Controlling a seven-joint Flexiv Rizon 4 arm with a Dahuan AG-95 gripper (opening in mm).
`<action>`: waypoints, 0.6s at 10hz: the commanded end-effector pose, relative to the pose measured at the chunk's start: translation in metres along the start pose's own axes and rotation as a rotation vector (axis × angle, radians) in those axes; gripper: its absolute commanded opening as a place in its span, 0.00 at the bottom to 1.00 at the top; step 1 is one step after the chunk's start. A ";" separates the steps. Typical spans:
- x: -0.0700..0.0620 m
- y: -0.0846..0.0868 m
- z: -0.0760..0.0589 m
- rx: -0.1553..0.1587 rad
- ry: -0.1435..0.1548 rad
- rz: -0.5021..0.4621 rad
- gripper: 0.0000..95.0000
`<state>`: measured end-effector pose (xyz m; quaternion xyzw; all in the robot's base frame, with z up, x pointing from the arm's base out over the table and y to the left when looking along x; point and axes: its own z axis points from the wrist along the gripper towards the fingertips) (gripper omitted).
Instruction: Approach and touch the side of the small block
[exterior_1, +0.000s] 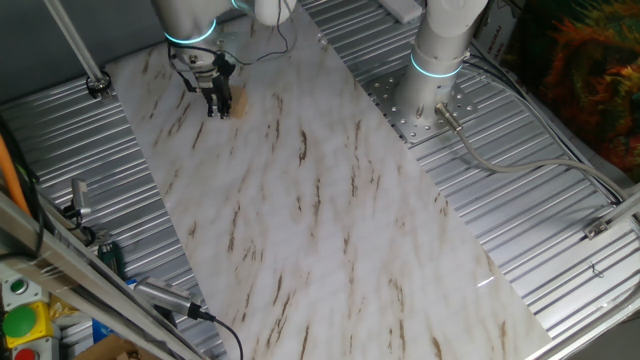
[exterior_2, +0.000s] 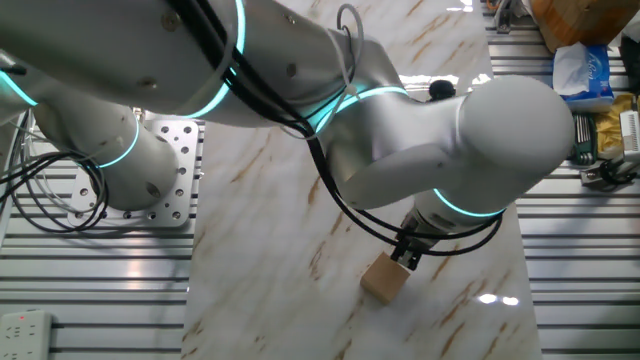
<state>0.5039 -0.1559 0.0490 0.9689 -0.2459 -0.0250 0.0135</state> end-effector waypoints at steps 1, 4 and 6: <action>0.000 0.001 0.001 0.042 0.025 0.006 0.00; 0.000 0.001 0.001 0.043 0.032 0.020 0.00; 0.000 0.001 0.001 0.046 0.030 0.028 0.00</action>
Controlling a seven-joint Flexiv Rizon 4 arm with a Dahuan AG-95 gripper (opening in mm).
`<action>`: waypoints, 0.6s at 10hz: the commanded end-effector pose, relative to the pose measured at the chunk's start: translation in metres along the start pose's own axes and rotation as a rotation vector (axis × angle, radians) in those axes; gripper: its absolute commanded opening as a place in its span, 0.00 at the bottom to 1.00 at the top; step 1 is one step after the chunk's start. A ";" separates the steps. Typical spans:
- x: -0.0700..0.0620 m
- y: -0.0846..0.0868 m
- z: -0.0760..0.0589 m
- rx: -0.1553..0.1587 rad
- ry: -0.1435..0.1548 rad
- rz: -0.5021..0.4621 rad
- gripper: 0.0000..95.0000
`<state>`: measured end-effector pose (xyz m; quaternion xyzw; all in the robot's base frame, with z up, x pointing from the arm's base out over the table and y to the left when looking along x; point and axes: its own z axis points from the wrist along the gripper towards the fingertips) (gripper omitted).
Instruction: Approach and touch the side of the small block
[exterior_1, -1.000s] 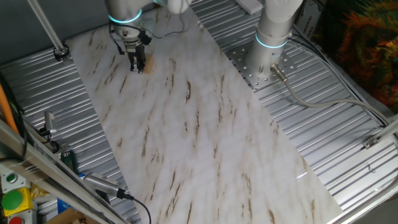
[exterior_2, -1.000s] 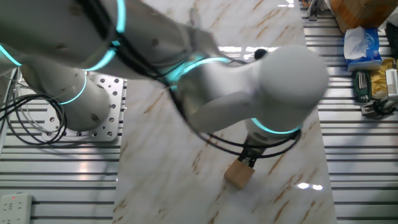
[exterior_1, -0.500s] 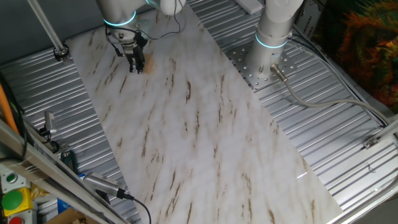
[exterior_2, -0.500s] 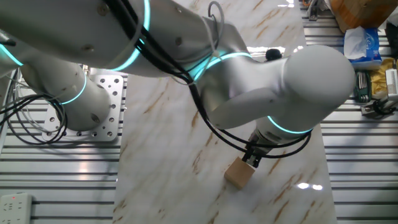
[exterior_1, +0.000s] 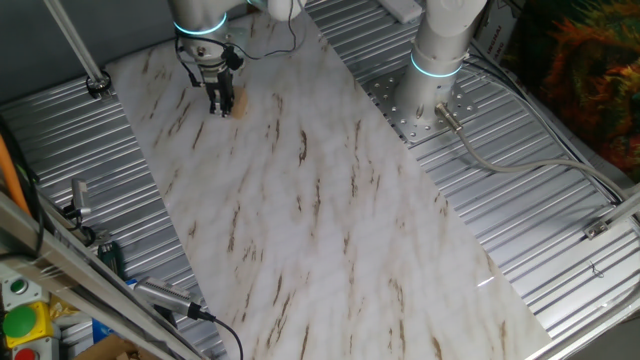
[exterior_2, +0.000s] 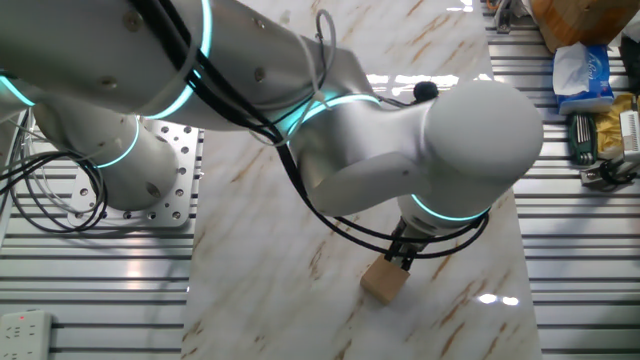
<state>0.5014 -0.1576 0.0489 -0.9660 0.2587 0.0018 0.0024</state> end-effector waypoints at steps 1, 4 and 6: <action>0.001 -0.002 0.001 0.001 -0.006 -0.003 0.00; 0.001 -0.003 0.001 0.003 -0.004 0.013 0.00; 0.001 -0.007 0.004 -0.003 -0.002 0.011 0.00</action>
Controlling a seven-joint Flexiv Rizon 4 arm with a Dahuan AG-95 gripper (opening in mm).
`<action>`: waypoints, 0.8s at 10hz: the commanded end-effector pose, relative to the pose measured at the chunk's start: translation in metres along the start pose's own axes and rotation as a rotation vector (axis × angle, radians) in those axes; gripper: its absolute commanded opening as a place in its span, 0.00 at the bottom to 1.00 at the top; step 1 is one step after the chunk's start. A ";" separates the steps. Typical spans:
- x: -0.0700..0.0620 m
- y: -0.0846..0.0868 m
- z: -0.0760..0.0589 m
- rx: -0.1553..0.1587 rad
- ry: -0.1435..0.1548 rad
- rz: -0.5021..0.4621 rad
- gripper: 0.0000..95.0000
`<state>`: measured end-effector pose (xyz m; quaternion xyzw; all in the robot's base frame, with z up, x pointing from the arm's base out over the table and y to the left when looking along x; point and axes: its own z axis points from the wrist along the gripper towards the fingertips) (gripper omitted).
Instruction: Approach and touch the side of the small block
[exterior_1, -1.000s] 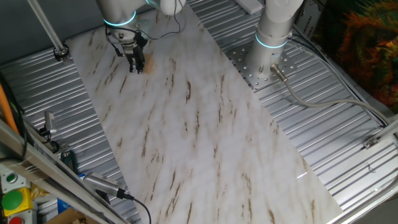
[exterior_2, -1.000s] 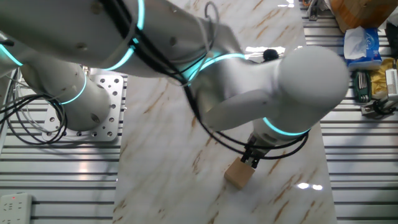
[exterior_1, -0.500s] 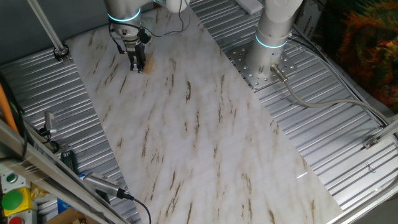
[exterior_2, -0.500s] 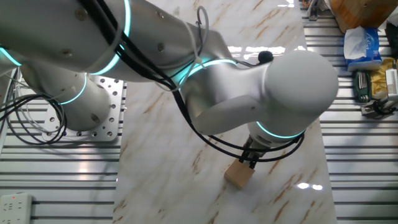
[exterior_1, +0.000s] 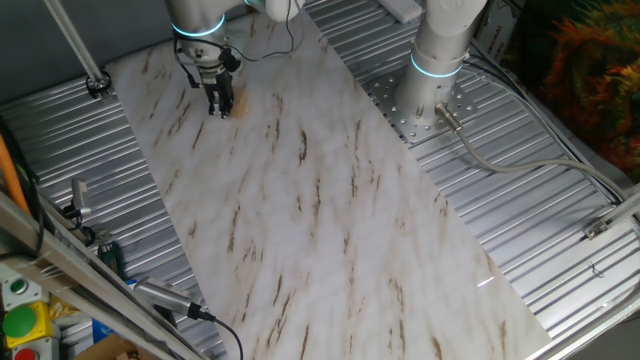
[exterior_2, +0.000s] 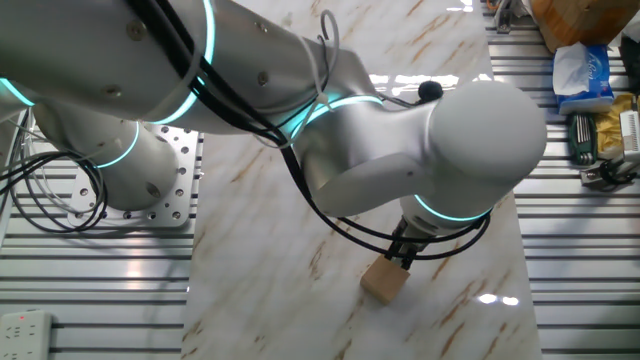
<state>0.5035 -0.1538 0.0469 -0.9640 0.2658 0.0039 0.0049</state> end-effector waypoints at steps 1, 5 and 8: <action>0.002 -0.004 0.005 0.001 -0.002 0.006 0.00; 0.005 -0.011 0.015 0.006 -0.007 -0.006 0.00; 0.005 -0.012 0.017 0.008 -0.021 -0.014 0.00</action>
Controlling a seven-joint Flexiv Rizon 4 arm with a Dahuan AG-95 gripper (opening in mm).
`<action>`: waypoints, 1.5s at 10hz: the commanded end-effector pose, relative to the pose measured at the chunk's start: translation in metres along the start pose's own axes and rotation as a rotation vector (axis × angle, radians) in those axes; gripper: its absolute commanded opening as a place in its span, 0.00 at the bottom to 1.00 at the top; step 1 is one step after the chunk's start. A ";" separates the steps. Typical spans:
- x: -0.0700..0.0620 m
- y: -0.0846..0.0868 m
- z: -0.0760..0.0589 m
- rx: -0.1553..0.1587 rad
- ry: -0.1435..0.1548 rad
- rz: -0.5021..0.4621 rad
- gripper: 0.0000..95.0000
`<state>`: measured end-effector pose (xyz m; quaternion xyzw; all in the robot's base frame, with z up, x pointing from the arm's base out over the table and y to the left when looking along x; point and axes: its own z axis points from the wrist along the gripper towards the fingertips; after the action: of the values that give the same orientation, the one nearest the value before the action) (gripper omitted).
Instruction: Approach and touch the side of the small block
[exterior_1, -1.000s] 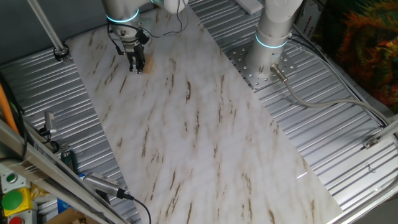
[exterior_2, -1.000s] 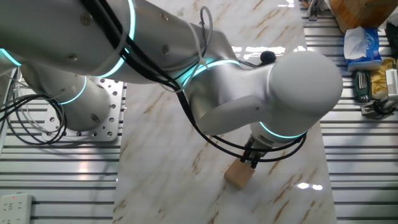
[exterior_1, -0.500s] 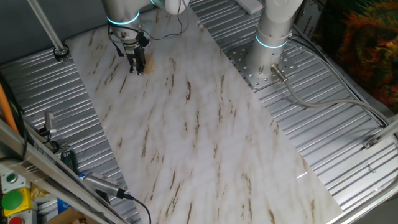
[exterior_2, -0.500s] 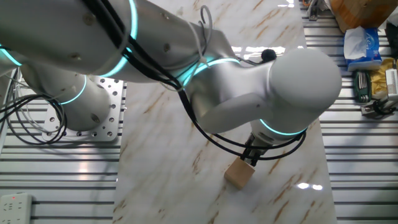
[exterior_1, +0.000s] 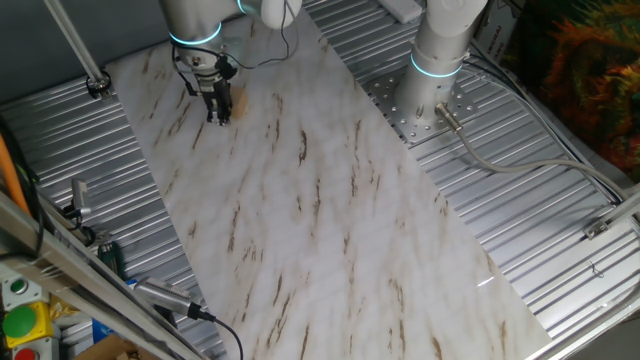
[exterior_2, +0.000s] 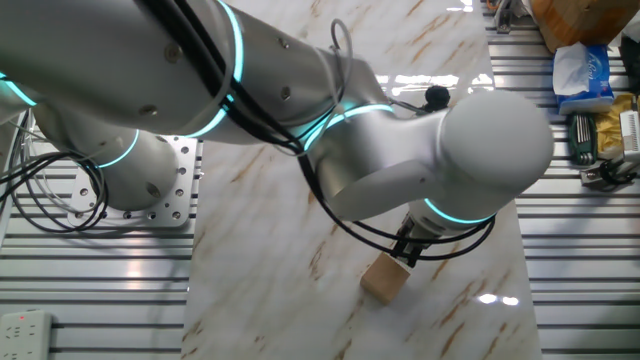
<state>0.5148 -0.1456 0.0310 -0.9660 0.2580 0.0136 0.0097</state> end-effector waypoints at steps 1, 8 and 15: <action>0.000 0.001 0.001 0.005 0.003 0.002 0.00; -0.001 0.002 0.002 -0.009 -0.012 -0.010 0.00; -0.001 0.006 0.001 -0.035 -0.013 -0.036 0.00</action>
<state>0.5117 -0.1502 0.0292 -0.9706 0.2393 0.0247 -0.0049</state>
